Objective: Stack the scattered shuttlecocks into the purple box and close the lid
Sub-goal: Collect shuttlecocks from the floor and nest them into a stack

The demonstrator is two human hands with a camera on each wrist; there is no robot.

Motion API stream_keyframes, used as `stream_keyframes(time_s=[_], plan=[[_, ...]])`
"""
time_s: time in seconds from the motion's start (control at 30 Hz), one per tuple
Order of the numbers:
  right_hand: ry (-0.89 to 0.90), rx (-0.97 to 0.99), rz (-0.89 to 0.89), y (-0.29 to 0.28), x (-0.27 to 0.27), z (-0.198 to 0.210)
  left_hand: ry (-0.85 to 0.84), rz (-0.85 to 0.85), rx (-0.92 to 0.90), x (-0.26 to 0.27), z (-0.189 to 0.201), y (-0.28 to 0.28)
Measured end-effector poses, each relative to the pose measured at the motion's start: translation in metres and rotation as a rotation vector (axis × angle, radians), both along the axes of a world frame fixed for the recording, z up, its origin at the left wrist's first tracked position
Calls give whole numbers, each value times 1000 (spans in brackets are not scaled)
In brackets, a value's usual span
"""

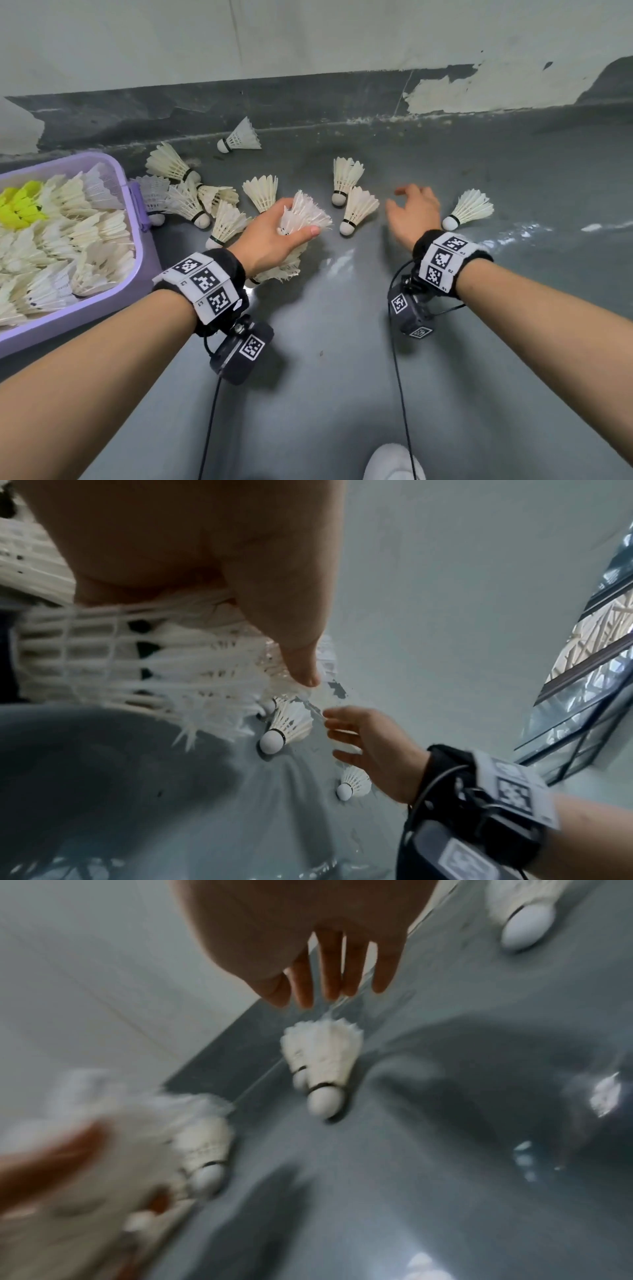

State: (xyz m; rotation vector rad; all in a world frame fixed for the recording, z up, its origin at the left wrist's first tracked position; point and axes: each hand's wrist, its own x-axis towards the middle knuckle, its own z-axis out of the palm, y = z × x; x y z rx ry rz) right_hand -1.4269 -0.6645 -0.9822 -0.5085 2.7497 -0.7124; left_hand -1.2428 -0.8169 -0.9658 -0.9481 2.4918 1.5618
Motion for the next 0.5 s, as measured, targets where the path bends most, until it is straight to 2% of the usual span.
stream_keyframes(time_s=[0.07, 0.17, 0.33, 0.4, 0.5], plan=[[30, 95, -16, 12, -16, -7, 45, 24, 27, -18, 6, 11], [110, 106, -71, 21, -28, -15, 95, -12, 71, -50, 6, 37], [246, 235, -120, 43, -48, -20, 17, -55, 116, -73, -21, 71], [224, 288, -144, 55, -62, -24, 3, -40, 102, -79, -24, 76], [37, 278, -231, 69, -74, -32, 4, -21, 104, -85, -26, 73]])
